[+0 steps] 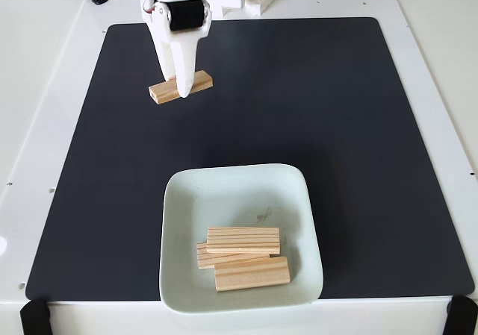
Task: Pick up the wooden block and place them on the plate.
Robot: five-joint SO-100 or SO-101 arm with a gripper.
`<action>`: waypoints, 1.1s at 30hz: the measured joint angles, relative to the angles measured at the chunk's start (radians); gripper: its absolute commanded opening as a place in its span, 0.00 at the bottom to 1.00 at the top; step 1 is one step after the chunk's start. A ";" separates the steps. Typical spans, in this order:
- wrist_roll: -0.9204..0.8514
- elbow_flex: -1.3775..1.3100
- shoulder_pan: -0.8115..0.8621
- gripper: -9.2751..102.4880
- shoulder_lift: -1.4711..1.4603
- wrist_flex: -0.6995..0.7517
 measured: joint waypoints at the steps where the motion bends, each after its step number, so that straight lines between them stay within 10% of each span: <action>1: 0.034 0.002 -0.020 0.08 0.029 0.000; 33: 0.769 -1.101 -0.268 0.08 -0.859 0.000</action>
